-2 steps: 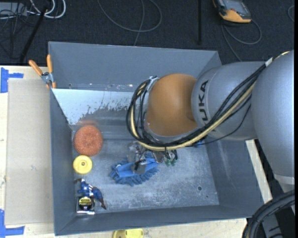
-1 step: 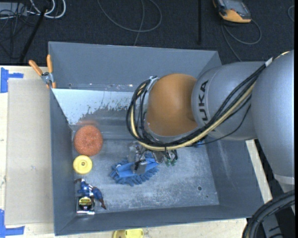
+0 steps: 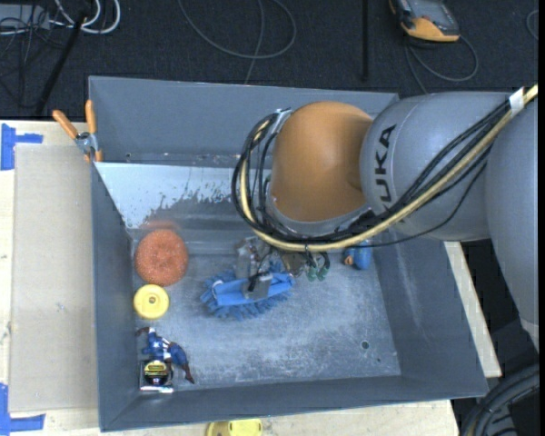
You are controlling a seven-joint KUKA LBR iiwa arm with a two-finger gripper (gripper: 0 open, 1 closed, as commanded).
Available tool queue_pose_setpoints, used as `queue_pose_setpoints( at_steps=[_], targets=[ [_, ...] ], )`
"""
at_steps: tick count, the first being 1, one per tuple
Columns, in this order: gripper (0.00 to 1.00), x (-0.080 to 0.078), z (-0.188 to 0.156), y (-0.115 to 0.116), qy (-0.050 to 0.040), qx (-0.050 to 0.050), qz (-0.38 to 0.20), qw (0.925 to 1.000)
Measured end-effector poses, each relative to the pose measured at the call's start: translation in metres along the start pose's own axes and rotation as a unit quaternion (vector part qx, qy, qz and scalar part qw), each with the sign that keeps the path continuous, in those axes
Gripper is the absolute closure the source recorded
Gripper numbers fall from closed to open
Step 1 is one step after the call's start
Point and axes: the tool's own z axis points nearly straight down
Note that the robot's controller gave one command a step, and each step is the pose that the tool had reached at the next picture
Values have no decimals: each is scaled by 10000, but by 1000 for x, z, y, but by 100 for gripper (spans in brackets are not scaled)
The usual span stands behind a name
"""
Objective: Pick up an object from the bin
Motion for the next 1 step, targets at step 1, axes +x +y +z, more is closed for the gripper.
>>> queue_pose_setpoints(
  at_steps=[1],
  targets=[
    [100,-3,-15,1,-30,0,-5,10000]
  ],
)
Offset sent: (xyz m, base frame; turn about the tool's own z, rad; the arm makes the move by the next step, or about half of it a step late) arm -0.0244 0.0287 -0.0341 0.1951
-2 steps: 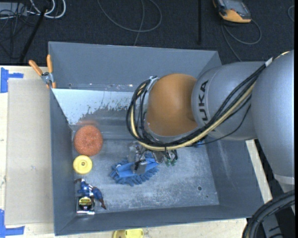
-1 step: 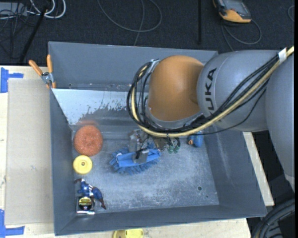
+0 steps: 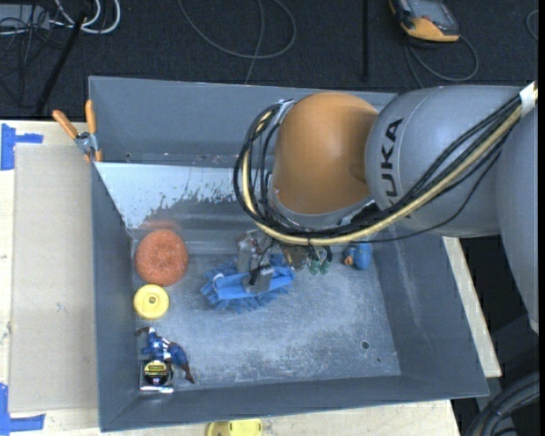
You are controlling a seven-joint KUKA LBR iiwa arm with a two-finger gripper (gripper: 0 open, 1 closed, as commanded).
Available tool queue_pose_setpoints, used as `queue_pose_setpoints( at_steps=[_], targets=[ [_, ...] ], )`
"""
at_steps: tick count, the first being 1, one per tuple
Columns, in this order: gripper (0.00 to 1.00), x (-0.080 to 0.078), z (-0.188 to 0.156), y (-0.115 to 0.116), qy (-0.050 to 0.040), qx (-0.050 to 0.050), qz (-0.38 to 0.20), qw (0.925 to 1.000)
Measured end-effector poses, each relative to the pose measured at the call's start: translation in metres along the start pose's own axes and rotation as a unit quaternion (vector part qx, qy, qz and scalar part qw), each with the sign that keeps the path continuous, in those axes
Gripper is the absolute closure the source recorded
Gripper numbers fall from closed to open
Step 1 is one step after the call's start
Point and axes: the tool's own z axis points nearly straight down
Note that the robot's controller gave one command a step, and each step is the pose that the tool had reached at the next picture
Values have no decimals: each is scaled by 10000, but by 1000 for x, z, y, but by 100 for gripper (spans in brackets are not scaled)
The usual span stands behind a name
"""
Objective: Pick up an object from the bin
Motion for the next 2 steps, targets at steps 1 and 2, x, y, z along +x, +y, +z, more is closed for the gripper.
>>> queue_pose_setpoints(
  at_steps=[1,2],
  targets=[
    [100,12,-22,14,-67,1,304,9995],
    [100,16,-39,15,55,2,391,9992]
  ],
)
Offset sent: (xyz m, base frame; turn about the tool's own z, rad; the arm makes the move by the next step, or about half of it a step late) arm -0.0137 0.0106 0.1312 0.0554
